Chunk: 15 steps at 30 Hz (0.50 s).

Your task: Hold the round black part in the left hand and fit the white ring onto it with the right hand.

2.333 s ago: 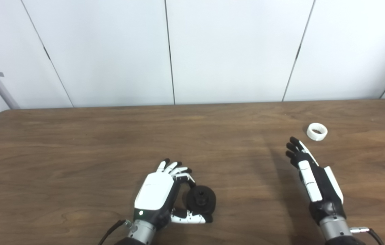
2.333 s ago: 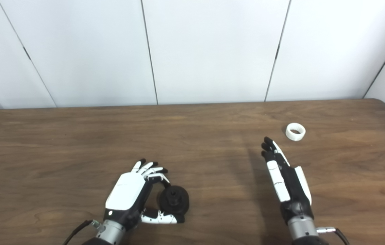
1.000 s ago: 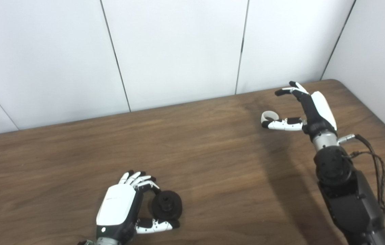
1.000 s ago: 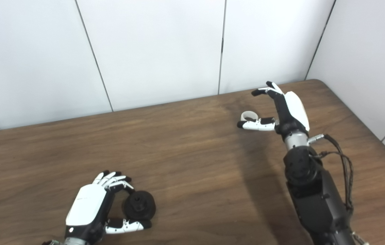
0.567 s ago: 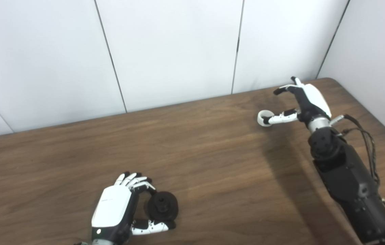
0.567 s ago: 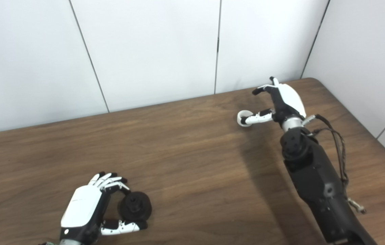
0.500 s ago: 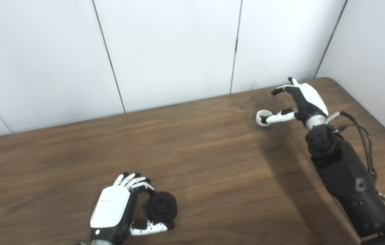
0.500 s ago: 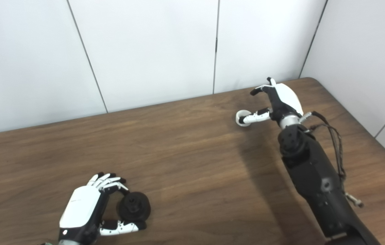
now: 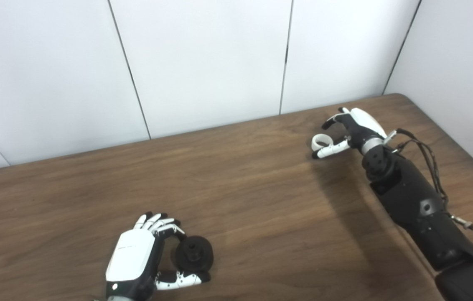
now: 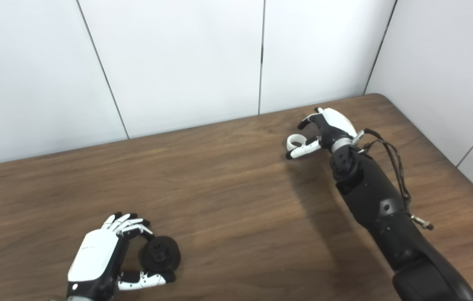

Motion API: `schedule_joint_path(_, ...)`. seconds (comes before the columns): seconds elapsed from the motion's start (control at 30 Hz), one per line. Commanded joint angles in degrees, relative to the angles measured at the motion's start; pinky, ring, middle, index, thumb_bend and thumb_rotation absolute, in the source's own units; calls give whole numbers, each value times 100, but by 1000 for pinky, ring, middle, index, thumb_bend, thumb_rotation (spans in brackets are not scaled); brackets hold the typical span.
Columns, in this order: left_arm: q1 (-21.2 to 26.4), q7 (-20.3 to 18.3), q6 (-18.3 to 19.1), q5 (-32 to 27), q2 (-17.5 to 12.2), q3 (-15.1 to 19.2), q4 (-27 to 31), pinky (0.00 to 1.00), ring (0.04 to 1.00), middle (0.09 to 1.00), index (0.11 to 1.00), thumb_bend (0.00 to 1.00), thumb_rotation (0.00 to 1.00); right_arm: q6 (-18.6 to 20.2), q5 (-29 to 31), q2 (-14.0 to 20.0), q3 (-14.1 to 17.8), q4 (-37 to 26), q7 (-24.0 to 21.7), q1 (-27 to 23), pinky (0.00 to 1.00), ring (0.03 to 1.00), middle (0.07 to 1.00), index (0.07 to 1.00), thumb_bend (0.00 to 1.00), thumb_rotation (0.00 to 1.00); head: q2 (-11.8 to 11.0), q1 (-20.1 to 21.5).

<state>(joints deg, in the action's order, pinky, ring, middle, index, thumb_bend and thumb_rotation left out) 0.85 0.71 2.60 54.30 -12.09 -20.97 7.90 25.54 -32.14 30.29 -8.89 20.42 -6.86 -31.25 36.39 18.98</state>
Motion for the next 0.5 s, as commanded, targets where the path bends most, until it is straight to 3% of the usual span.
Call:
schedule_joint_path(0.0, -32, -97, 159, 124, -137, 92, 0, 957, 878, 772, 484, 524, 51, 24, -137, 200, -19, -61, 17, -371, 904, 1000, 953, 697, 908, 285, 6, 0)
schedule_joint_path(0.47, -45, -92, 135, 160, -138, 107, 39, 943, 872, 767, 484, 524, 52, 83, -241, 164, -137, -25, 59, -284, 974, 1000, 932, 669, 851, 276, 27, -131)
